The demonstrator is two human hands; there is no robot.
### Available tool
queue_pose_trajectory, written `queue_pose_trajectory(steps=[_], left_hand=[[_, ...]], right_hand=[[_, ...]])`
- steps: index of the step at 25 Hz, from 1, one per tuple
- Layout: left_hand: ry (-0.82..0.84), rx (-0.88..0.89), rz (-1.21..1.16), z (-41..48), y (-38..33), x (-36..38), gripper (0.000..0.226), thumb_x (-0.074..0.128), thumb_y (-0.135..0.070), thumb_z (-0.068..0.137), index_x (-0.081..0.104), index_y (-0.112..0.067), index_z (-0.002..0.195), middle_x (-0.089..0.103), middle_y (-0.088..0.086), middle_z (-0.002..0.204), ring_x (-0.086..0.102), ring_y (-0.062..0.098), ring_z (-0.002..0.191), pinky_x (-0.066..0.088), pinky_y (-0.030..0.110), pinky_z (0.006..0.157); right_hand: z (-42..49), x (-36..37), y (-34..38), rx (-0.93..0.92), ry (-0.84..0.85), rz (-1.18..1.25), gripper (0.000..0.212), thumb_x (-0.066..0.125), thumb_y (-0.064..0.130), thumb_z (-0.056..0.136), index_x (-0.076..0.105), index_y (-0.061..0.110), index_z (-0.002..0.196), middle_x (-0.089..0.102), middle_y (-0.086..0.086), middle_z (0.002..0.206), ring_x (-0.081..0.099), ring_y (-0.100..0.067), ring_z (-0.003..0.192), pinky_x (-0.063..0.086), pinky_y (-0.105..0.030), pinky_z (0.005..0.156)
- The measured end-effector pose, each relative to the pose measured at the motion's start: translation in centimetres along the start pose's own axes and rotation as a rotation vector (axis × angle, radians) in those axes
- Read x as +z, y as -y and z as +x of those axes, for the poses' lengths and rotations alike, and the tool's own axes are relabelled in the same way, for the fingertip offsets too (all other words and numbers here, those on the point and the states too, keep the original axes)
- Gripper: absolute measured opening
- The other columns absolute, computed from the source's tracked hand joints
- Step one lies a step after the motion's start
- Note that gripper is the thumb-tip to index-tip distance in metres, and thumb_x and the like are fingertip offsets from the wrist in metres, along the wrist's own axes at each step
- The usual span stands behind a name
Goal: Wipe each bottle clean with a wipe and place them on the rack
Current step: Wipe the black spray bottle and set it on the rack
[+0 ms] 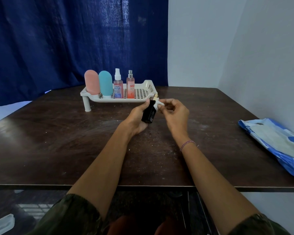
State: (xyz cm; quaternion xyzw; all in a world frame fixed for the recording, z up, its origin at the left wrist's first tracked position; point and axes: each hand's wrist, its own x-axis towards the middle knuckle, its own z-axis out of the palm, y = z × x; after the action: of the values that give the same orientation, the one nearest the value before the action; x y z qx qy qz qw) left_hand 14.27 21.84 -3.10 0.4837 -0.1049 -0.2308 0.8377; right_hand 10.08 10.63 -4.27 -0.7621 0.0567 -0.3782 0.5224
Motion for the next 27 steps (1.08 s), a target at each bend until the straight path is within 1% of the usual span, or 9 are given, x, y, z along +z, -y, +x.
queue_pose_trajectory(steps=[3, 7, 10, 13, 17, 19, 23, 25, 27], left_hand=[[0.004, -0.003, -0.021, 0.0, 0.0, 0.0, 0.037, 0.040, -0.025, 0.100, 0.046, -0.014, 0.134, 0.063, 0.004, 0.098, 0.059, 0.009, 0.075, 0.048, 0.019, 0.051], [-0.053, 0.007, -0.202, 0.5, -0.3, -0.5, 0.035, 0.040, -0.023, 0.100, 0.048, -0.005, 0.129, 0.062, 0.012, 0.098, 0.059, 0.016, 0.077, 0.051, 0.022, 0.054], [-0.062, 0.010, -0.248, 0.6, -0.5, -0.7, 0.031, 0.039, -0.024, 0.101, 0.050, -0.003, 0.121, 0.061, 0.014, 0.095, 0.058, 0.020, 0.074, 0.048, 0.021, 0.049], [-0.039, 0.012, -0.148, 0.7, -0.2, -0.7, 0.035, 0.037, -0.025, 0.101, 0.048, -0.004, 0.128, 0.061, 0.011, 0.096, 0.058, 0.018, 0.079, 0.047, 0.025, 0.064], [-0.006, 0.003, -0.058, 0.7, 0.1, -0.5, 0.035, 0.037, -0.026, 0.101, 0.049, -0.010, 0.130, 0.062, 0.009, 0.098, 0.056, 0.015, 0.079, 0.044, 0.027, 0.066], [-0.006, 0.002, -0.167, 0.7, -0.1, -0.5, 0.033, 0.037, -0.024, 0.101, 0.051, -0.009, 0.126, 0.062, 0.011, 0.100, 0.059, 0.016, 0.081, 0.048, 0.027, 0.069], [-0.043, 0.005, -0.365, 0.8, -0.5, -1.0, 0.032, 0.037, -0.028, 0.101, 0.055, -0.005, 0.116, 0.067, 0.013, 0.094, 0.065, 0.020, 0.077, 0.052, 0.023, 0.052], [-0.062, 0.010, -0.381, 0.9, -0.7, -1.3, 0.036, 0.036, -0.033, 0.101, 0.057, -0.006, 0.111, 0.071, 0.012, 0.086, 0.068, 0.020, 0.068, 0.049, 0.023, 0.054], [-0.074, 0.012, -0.407, 0.9, -0.8, -1.5, 0.038, 0.034, -0.034, 0.101, 0.057, -0.005, 0.111, 0.072, 0.013, 0.087, 0.070, 0.023, 0.068, 0.055, 0.031, 0.060]], right_hand=[[-0.2, 0.0, 0.2, -0.067, -0.008, 0.004, 0.018, 0.073, 0.010, 0.078, 0.067, 0.014, 0.094, 0.067, 0.001, 0.097, 0.061, -0.005, 0.085, 0.055, -0.022, 0.077], [-0.7, 0.4, 0.3, -0.175, 0.165, -0.022, 0.018, 0.074, 0.009, 0.076, 0.069, 0.014, 0.092, 0.065, 0.002, 0.095, 0.060, 0.002, 0.083, 0.049, -0.010, 0.075], [-0.7, 0.4, 0.1, -0.179, 0.262, -0.044, 0.019, 0.075, 0.008, 0.075, 0.070, 0.013, 0.093, 0.065, 0.002, 0.094, 0.058, 0.008, 0.079, 0.046, -0.006, 0.073], [-0.4, 0.3, -0.2, -0.152, 0.171, -0.087, 0.018, 0.072, 0.009, 0.077, 0.069, 0.014, 0.094, 0.065, 0.000, 0.098, 0.057, 0.004, 0.080, 0.046, -0.005, 0.073], [-0.2, 0.2, -0.2, -0.203, 0.055, -0.102, 0.021, 0.069, 0.013, 0.082, 0.069, 0.012, 0.103, 0.063, 0.001, 0.102, 0.057, 0.000, 0.087, 0.047, -0.007, 0.077], [-0.5, 0.5, 0.1, -0.272, 0.104, -0.088, 0.021, 0.068, 0.011, 0.083, 0.069, 0.012, 0.104, 0.060, 0.003, 0.103, 0.058, -0.005, 0.094, 0.050, -0.013, 0.082], [-1.2, 1.1, 0.5, -0.383, 0.272, -0.112, 0.023, 0.068, 0.009, 0.083, 0.069, 0.009, 0.105, 0.057, 0.004, 0.102, 0.059, -0.011, 0.098, 0.051, -0.017, 0.084], [-1.4, 1.2, 0.7, -0.438, 0.327, -0.140, 0.024, 0.071, 0.010, 0.081, 0.069, 0.009, 0.105, 0.058, -0.001, 0.103, 0.057, -0.008, 0.097, 0.050, -0.016, 0.085], [-1.6, 1.4, 0.9, -0.479, 0.335, -0.185, 0.028, 0.073, 0.011, 0.078, 0.069, 0.007, 0.105, 0.059, -0.004, 0.104, 0.056, -0.009, 0.100, 0.050, -0.018, 0.088]])
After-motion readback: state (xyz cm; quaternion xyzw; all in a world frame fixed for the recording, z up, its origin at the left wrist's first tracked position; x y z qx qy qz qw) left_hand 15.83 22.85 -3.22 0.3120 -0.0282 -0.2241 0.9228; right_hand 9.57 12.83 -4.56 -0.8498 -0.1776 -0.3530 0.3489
